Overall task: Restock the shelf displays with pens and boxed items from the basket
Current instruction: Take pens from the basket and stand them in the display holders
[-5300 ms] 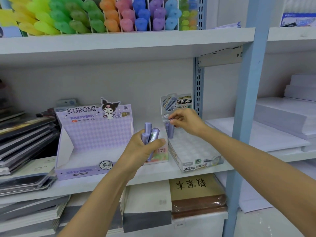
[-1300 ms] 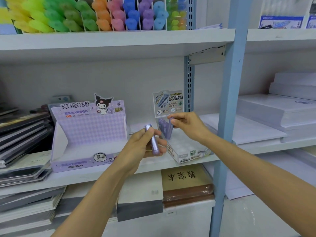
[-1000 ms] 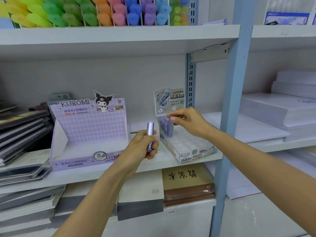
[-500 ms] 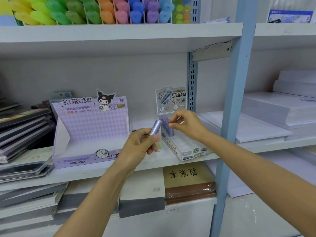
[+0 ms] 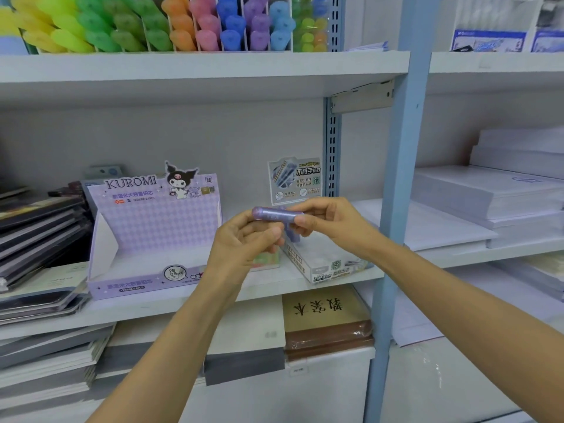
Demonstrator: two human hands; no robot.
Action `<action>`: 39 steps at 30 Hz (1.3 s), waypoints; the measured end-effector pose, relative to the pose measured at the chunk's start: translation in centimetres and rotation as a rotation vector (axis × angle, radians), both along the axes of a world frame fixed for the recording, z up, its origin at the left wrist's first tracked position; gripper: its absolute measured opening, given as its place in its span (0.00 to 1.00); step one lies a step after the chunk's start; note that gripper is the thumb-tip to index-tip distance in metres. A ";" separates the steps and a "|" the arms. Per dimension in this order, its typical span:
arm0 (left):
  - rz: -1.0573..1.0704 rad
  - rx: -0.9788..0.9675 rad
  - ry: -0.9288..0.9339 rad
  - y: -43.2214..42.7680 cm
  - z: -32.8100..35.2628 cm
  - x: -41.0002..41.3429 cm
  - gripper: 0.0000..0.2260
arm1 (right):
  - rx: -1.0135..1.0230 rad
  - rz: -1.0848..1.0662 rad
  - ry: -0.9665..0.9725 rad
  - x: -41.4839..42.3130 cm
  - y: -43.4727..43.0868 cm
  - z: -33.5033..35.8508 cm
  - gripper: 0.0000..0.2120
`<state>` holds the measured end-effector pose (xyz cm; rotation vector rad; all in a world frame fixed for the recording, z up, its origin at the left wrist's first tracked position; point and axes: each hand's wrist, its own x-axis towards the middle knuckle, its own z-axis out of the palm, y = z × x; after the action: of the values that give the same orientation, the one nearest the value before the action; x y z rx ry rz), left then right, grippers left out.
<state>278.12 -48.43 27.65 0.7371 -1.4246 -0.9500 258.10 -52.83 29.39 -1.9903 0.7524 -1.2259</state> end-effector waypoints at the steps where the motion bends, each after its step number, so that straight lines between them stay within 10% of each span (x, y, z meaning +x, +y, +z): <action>1: 0.014 -0.027 0.010 0.1 0.0 -0.2 0.10 | 0.013 0.019 -0.001 0.0 0.2 -0.2 0.11; 12: 0.209 -0.154 -0.055 -0.4 -0.6 -1.9 0.04 | -0.067 -0.049 0.023 0.4 1.7 1.2 0.22; 17: 0.212 -0.198 -0.228 -0.7 -1.6 -2.9 0.06 | -0.282 -0.126 0.219 0.6 1.6 1.7 0.12; 25: 0.310 -0.601 -1.049 -0.1 -5.1 -2.3 0.15 | -0.126 -0.363 -0.182 -1.3 -0.7 0.8 0.09; 39: 0.389 -0.651 -1.045 -0.6 -5.8 -0.3 0.13 | -0.191 -0.377 0.265 1.9 -2.8 -0.1 0.13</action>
<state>277.85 -49.04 21.87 0.9933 -2.1967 0.3164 260.04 -55.61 29.26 -2.2664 1.2265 -1.2955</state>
